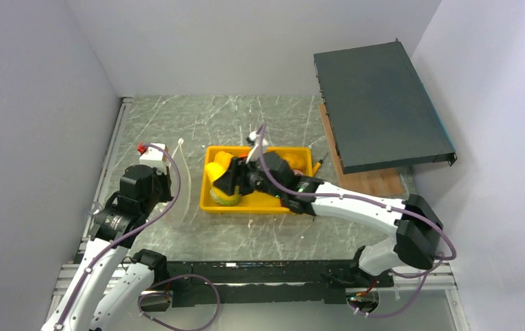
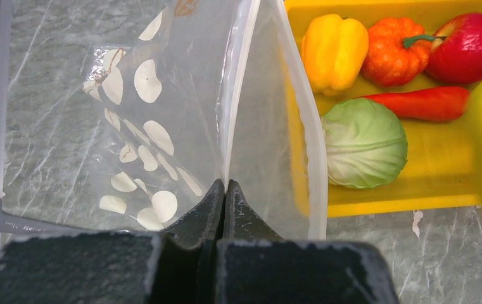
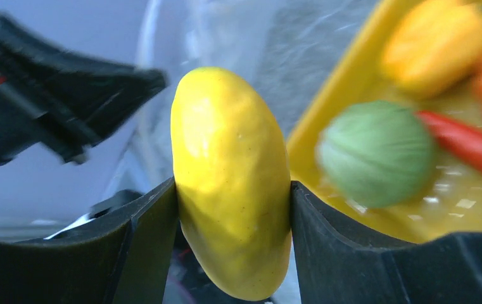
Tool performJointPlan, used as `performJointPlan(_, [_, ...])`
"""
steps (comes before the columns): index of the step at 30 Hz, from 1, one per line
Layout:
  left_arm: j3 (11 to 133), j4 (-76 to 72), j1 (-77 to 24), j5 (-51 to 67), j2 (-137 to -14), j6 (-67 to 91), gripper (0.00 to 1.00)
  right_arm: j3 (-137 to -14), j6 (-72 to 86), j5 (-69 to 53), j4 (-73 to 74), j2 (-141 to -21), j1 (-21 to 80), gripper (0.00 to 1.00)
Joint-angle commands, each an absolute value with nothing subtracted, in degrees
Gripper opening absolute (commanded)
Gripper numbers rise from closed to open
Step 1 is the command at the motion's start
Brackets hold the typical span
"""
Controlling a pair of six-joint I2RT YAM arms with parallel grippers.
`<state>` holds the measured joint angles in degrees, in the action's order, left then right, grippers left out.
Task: Place the food in the zip-top bag and seal the zipper
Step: Pick up the fake fruit from the bin, then place the fake fruit in the zipper food storage bag.
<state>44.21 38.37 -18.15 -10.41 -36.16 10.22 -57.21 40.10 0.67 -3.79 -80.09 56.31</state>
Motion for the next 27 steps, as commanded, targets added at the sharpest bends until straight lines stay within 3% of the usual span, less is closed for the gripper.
performJointPlan(1, [43.4, 36.0, -18.3, -11.5, -34.6, 10.8, 0.00, -65.4, 49.9, 6.9, -10.2, -85.3, 66.1, 0.00])
performJointPlan(4, [43.8, 36.5, -18.3, -12.2, -34.7, 11.0, 0.00, -70.3, 56.9, 15.5, -4.8, -89.0, 69.4, 0.00])
performJointPlan(14, [43.5, 36.3, -18.3, -15.0, -30.7, 12.3, 0.00, -76.7, 69.5, 24.4, -2.9, -97.2, 72.6, 0.00])
performJointPlan(27, [43.0, 35.8, -18.3, -14.9, -28.3, 12.5, 0.00, -87.5, 63.8, 25.9, -1.0, -107.9, 72.5, 0.00])
